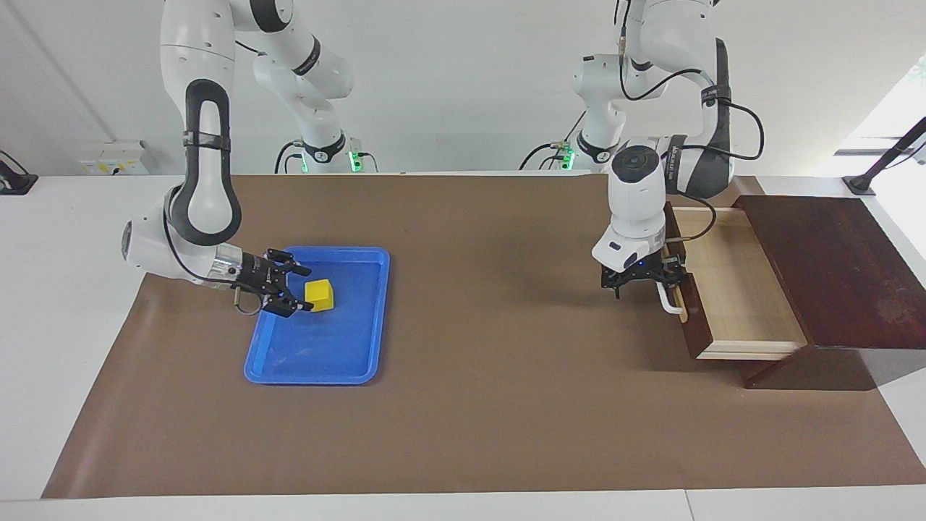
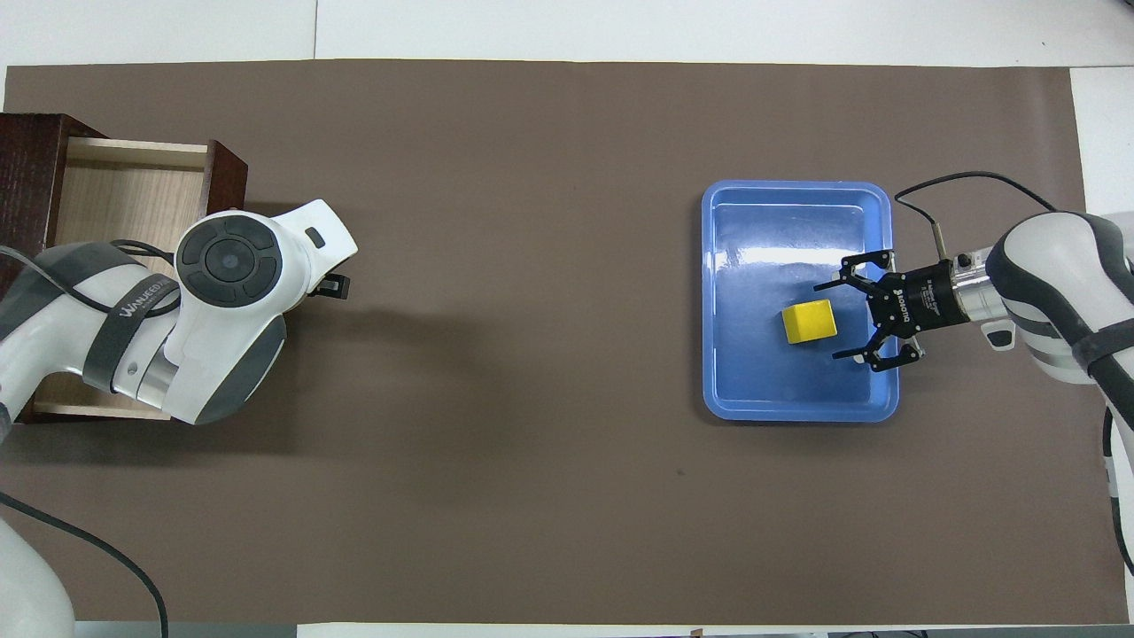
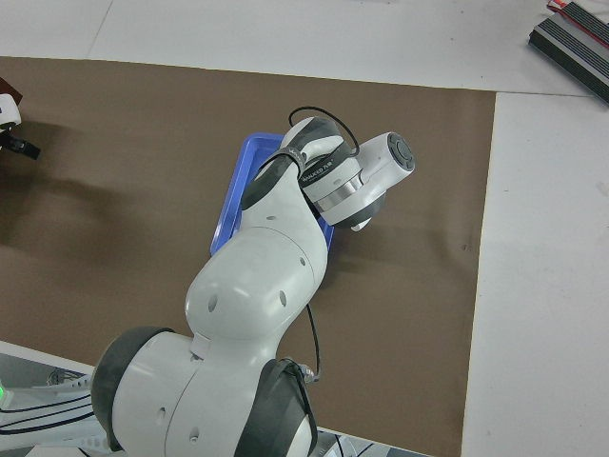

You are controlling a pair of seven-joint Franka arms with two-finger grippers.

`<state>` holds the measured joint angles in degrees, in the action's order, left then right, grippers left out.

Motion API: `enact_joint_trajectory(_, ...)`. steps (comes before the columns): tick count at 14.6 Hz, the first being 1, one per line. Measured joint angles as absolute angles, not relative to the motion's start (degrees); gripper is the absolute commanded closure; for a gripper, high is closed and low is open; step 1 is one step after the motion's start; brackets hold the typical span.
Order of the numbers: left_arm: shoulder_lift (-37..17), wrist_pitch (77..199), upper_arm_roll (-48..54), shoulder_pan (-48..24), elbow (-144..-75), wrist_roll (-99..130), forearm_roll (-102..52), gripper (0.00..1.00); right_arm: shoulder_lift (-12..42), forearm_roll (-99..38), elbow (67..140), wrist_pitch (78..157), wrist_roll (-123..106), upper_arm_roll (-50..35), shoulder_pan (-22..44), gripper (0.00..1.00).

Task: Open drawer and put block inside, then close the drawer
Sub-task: 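Lower the right gripper over the yellow block while the left gripper withdraws, then lift the yellow block with the right gripper toward the left gripper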

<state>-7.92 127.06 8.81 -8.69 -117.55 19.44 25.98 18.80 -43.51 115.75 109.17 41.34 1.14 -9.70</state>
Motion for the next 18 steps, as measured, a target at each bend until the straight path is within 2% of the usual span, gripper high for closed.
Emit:
enact_joint_trajectory(5,-7.51,113.61,9.22,-9.35,-105.68,19.73,15.89,0.00,18.95,-43.51,116.15,110.39,40.63,1.13,-9.20,0.00)
enact_joint_trajectory(6,-7.16,111.04,9.22,-9.43,-103.48,20.86,13.41,0.00,18.97,-43.51,116.26,110.58,40.61,1.13,-9.13,0.21)
enact_joint_trajectory(8,-6.18,105.78,9.22,-9.47,-99.40,27.40,9.19,0.00,19.02,-43.51,116.37,110.61,39.91,1.14,-9.12,0.83)
enact_joint_trajectory(9,-5.70,103.43,9.23,-9.49,-97.53,31.28,7.08,0.00,19.02,-43.51,116.38,110.62,39.72,1.14,-9.12,1.00)
enact_joint_trajectory(11,-4.64,99.49,9.28,-9.53,-94.81,40.22,2.87,0.00,19.02,-43.51,116.35,110.66,39.62,1.14,-9.12,1.00)
enact_joint_trajectory(15,-4.01,98.38,9.75,-11.49,-94.60,63.49,0.33,0.00,18.99,-43.55,115.01,110.18,40.05,1.14,-9.11,1.00)
enact_joint_trajectory(18,-4.01,99.48,9.95,-13.61,-94.70,80.30,-0.69,0.00,18.54,-43.56,109.62,104.76,47.28,0.95,-8.91,1.00)
